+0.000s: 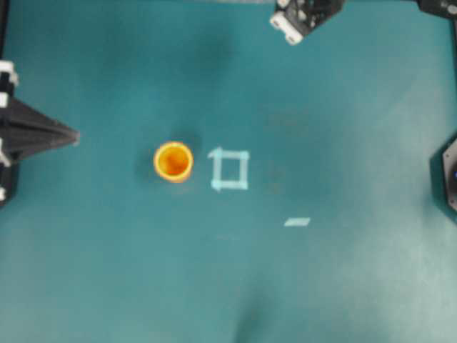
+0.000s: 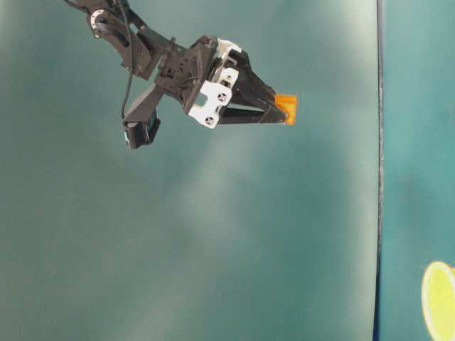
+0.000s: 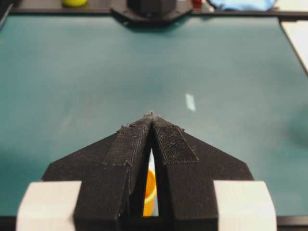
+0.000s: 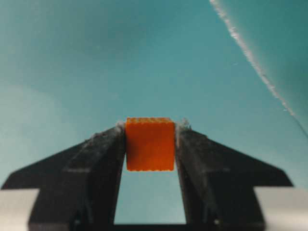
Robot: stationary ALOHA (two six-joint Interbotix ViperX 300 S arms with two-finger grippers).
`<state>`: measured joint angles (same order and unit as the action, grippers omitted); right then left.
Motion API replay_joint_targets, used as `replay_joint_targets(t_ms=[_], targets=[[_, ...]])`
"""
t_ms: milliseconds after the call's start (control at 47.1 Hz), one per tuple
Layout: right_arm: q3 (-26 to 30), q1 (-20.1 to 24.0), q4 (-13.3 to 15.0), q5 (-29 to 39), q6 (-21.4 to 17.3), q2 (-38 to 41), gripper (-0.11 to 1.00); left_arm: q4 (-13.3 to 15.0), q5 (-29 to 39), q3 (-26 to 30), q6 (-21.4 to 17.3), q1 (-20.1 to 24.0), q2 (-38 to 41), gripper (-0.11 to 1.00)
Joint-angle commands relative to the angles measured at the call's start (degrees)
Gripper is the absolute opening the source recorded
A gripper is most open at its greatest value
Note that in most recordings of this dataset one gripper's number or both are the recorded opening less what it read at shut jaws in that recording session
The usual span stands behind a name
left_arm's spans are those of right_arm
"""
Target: Move the block backward with right arm.
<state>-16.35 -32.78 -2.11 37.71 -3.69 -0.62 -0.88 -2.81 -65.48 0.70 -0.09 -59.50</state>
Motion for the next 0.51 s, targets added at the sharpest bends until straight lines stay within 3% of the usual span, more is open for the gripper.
replay_joint_targets(t_ms=[0,488], targets=[[1.85,-0.97,0.09,-0.18,0.18,-0.44,0.40,-0.09,-0.26,1.93,0.09,-0.09,0.26,0.00],[2.55,-3.16,0.26,-0.18,0.26,0.53,0.40,-0.09,-0.09,2.02,0.09,-0.09,0.26,0.00]])
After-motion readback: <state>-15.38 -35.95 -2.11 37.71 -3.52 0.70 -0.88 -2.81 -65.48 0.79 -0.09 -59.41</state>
